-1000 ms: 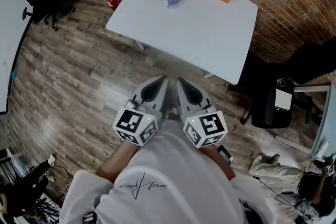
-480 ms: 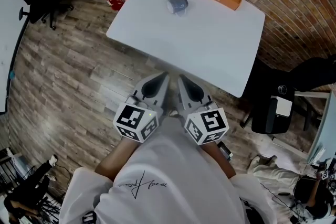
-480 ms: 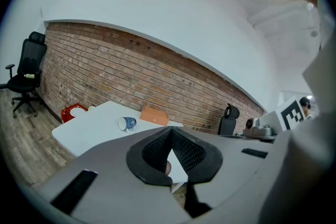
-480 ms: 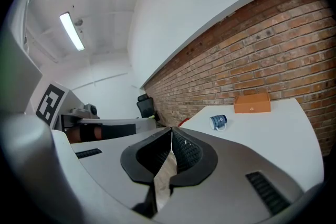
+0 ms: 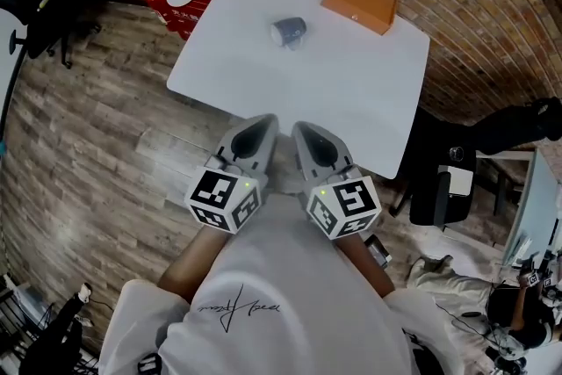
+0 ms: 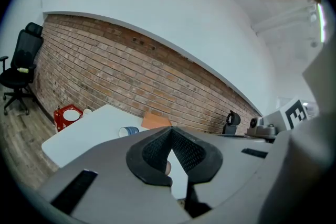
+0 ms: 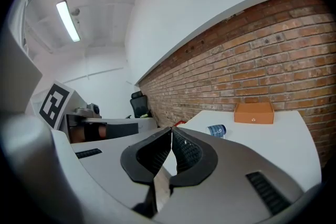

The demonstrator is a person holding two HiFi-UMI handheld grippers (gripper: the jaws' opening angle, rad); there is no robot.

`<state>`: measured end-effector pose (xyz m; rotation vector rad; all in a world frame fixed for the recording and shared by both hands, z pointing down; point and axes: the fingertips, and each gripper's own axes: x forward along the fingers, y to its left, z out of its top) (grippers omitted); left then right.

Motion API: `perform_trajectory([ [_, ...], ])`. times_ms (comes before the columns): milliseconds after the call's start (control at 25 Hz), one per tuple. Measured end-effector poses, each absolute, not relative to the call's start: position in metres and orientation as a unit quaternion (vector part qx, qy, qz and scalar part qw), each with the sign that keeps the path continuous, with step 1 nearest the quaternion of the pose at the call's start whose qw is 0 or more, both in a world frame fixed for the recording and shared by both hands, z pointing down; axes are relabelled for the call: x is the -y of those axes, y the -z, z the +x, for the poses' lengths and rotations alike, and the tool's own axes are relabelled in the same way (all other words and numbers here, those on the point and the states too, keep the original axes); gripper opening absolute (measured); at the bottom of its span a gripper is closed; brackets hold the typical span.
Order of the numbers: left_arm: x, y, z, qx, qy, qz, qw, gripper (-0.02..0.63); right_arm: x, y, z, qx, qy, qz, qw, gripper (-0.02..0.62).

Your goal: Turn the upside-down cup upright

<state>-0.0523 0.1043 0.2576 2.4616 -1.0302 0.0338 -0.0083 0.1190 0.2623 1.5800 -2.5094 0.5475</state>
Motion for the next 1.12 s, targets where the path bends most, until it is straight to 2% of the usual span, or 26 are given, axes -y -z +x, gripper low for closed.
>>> perform_trajectory([
  [520,-0.023,-0.270,-0.058,0.349,-0.020,0.907,0.237,0.009,-0.030,-0.264,-0.001,0.806,-0.147,0.566,0.093,0.021],
  [1120,0.029,-0.299,-0.052,0.380,-0.010,0.880,0.285,0.009,0.019,-0.280,0.020,0.810,-0.147,0.552,0.135,0.021],
])
